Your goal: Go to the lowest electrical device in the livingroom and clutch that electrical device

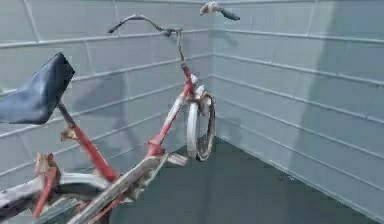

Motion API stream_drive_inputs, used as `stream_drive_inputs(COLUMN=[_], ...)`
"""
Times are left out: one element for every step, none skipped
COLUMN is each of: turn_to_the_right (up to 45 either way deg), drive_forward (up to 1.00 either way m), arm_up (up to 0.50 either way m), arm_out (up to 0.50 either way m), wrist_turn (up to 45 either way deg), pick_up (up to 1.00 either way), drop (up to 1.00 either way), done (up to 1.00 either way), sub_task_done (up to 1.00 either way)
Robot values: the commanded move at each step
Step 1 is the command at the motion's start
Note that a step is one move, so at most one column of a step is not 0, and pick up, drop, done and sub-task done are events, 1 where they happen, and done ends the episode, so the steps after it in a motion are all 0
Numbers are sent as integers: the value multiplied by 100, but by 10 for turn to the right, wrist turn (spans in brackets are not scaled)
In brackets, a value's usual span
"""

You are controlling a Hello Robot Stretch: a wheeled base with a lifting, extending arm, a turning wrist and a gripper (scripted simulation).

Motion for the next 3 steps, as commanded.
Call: stream_drive_inputs(turn_to_the_right=[-420,0,-450], drive_forward=[0,30,0], arm_up=[0,0,0], arm_out=[0,0,0], wrist_turn=[0,0,0], pick_up=[0,0,0], drop=[0,0,0], done=[0,0,0], sub_task_done=[0,0,0])
